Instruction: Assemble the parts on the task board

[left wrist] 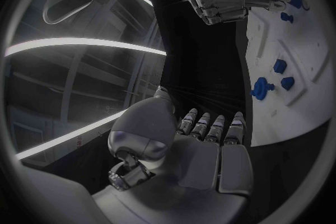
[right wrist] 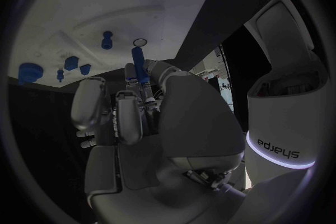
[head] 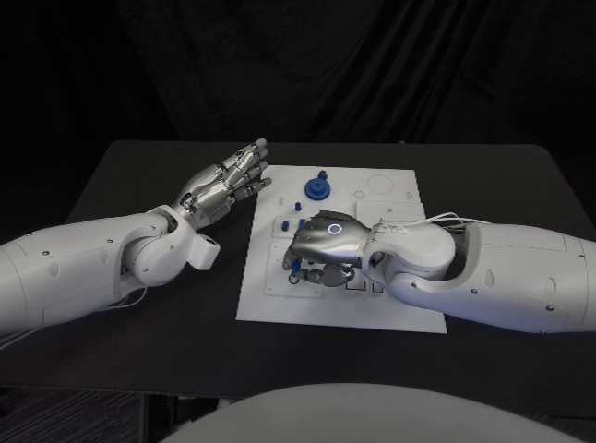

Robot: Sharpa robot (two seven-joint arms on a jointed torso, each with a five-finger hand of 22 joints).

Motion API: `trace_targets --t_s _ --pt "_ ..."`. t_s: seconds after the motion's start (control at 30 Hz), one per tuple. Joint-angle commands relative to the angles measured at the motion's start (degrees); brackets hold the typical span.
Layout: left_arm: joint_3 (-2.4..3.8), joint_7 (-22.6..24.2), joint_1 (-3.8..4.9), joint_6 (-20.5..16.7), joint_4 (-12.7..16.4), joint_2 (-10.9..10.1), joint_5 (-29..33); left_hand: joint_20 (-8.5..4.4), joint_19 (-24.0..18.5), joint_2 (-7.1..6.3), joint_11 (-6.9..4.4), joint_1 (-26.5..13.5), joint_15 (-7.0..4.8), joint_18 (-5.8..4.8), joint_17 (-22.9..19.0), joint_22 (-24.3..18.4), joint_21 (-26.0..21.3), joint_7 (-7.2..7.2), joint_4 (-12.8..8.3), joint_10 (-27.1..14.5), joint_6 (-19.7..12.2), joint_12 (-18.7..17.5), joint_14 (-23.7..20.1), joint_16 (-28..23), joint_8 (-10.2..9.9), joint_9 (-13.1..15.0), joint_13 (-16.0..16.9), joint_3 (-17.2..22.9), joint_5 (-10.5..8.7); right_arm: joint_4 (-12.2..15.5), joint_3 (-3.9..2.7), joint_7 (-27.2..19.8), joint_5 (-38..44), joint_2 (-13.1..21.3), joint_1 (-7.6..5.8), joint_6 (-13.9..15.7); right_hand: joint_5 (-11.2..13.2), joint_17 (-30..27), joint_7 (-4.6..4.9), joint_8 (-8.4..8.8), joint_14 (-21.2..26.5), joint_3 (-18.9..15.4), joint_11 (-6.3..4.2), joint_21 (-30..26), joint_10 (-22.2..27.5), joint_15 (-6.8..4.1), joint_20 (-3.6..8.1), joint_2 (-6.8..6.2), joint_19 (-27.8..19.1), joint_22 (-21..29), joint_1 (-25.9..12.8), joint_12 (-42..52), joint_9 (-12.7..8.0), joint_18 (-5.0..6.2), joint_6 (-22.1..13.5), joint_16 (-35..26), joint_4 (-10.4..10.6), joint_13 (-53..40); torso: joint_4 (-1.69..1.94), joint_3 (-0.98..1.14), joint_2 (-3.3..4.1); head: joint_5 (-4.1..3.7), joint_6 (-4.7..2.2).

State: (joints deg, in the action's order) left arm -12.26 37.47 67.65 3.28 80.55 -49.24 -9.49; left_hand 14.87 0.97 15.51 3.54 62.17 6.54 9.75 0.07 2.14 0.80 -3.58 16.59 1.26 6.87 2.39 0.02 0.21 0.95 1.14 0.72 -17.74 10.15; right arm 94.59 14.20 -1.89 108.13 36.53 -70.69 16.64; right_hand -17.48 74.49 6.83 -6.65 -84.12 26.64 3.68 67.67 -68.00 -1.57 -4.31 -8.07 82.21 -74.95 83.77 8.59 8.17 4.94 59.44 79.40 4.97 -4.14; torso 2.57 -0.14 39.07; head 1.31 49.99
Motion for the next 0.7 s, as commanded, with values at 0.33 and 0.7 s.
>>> trace_targets --t_s 0.33,0.7 --pt "0.05 0.9 -0.12 0.6 -0.2 0.3 0.0 -0.47 0.0 0.62 0.65 0.5 -0.29 0.54 -0.1 0.0 0.0 0.28 -0.1 0.0 0.1 0.4 0.0 -0.2 0.3 0.0 0.1 0.5 0.64 -0.1 -0.04 -0.2 2.5 0.1 0.45 -0.6 0.0 0.0 0.24 0.26 -1.8 0.0 -0.31 -0.1 -0.9 0.36 -0.5 0.04 -0.1 -9.4 0.3 0.2 0.0 -0.61 -0.1 -0.2 -0.2 -0.1 0.05 0.05 -0.16 -0.13 0.01" --pt "0.05 0.6 -0.16 0.8 -0.3 0.3 0.0 -0.4 0.0 0.72 0.77 1.1 -0.06 0.55 -0.1 0.0 0.0 0.38 -0.3 0.0 0.1 0.4 0.0 -0.2 0.3 0.0 0.1 0.9 1.17 -0.2 -0.04 0.4 2.5 -0.1 0.78 -0.6 0.0 0.0 0.19 0.27 -1.8 0.0 -0.37 -0.1 -1.1 0.3 -0.47 0.04 -0.1 -9.4 0.2 0.3 0.0 -0.6 0.0 -0.2 -0.3 -0.1 0.03 0.0 -0.11 -0.61 0.01"
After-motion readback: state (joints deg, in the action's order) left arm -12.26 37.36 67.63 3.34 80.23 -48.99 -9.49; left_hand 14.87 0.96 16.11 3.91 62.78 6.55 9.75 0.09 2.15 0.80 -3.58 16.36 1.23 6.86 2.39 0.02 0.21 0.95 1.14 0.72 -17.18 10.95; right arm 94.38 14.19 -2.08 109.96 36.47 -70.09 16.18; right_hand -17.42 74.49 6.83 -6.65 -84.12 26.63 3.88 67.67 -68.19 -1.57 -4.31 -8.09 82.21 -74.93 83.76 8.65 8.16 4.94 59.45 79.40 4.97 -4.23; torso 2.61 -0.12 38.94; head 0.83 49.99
